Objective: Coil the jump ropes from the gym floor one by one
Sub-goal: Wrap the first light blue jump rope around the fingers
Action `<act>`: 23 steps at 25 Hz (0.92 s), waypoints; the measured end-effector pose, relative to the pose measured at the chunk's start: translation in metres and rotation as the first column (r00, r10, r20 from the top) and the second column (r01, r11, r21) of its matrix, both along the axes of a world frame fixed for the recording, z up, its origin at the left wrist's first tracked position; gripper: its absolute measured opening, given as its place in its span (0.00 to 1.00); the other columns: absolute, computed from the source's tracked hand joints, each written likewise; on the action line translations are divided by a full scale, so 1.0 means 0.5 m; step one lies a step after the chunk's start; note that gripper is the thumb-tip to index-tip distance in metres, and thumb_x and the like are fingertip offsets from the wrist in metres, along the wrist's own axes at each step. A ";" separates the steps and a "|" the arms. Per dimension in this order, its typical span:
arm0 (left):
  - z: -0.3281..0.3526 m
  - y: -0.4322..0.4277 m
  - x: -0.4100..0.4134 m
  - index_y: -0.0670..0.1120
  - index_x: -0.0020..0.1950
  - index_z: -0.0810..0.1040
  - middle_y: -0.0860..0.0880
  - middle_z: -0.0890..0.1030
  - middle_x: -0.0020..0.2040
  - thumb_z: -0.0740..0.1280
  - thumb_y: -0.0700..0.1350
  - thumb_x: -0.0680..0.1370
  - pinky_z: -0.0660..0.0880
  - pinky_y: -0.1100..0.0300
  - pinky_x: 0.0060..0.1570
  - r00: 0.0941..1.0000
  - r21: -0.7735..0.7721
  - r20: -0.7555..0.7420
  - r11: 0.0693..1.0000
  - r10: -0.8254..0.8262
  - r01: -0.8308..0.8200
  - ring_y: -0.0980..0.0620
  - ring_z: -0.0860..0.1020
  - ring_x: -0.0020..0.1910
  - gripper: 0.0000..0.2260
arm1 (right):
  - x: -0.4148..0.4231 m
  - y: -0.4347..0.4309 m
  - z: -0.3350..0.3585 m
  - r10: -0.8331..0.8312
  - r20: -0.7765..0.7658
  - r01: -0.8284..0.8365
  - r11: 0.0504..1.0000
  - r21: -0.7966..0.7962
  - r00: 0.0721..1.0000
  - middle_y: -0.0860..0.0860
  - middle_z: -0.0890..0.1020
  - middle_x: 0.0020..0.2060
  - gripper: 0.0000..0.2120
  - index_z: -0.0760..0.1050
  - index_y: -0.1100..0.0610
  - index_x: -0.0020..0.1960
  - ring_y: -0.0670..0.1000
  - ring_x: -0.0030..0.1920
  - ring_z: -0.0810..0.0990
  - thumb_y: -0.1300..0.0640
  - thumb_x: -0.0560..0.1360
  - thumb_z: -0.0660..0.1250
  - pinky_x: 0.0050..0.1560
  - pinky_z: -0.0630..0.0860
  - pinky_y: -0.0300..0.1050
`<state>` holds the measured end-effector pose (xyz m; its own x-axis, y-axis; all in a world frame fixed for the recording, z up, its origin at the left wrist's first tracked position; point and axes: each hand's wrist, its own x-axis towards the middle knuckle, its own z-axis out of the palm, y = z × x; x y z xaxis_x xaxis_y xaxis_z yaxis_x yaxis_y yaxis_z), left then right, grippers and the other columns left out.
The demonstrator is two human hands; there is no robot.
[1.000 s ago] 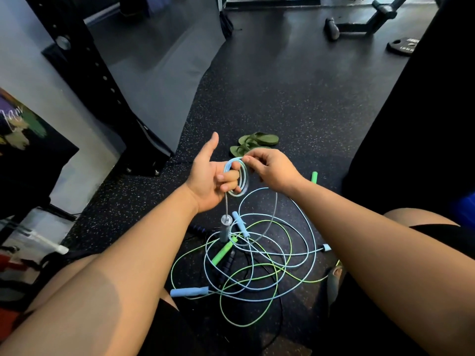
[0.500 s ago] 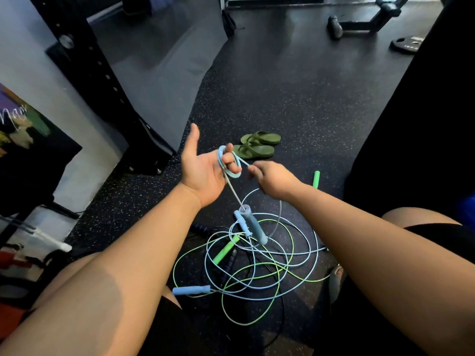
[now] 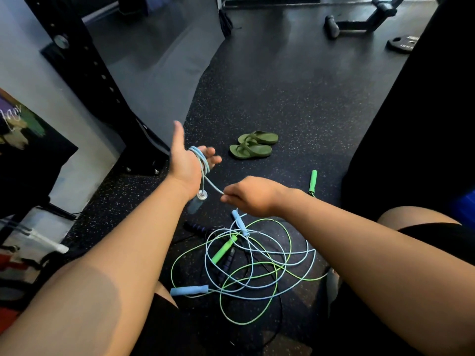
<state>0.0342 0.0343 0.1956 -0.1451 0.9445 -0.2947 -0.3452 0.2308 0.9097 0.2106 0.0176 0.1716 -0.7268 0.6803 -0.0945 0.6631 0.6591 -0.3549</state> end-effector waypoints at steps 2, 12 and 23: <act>-0.022 0.001 0.002 0.34 0.69 0.70 0.47 0.77 0.32 0.51 0.80 0.66 0.73 0.54 0.46 0.949 -0.073 -0.265 0.985 -0.171 0.156 0.48 0.78 0.33 0.53 | 0.005 0.004 0.017 0.033 -0.099 -0.018 0.989 0.147 0.995 0.53 0.79 0.34 0.16 0.74 0.54 0.43 0.57 0.37 0.75 0.45 0.82 0.58 0.36 0.69 0.49; 0.005 -0.047 0.034 0.43 0.37 0.75 0.47 0.69 0.23 0.35 0.80 0.67 0.71 0.50 0.46 0.629 -0.213 -0.177 0.653 -0.757 0.726 0.47 0.69 0.24 0.46 | 0.057 0.066 0.024 -0.117 -0.453 0.176 0.980 0.091 0.884 0.43 0.71 0.29 0.15 0.76 0.52 0.40 0.48 0.33 0.71 0.42 0.76 0.69 0.36 0.69 0.47; 0.043 -0.038 -0.001 0.42 0.45 0.74 0.51 0.56 0.30 0.43 0.83 0.64 0.72 0.56 0.47 0.857 0.101 0.344 0.922 -0.384 0.373 0.51 0.57 0.28 0.46 | 0.043 0.053 -0.075 -0.409 -0.159 0.313 0.851 -0.423 0.898 0.49 0.75 0.28 0.22 0.78 0.60 0.47 0.47 0.27 0.74 0.46 0.84 0.54 0.33 0.69 0.42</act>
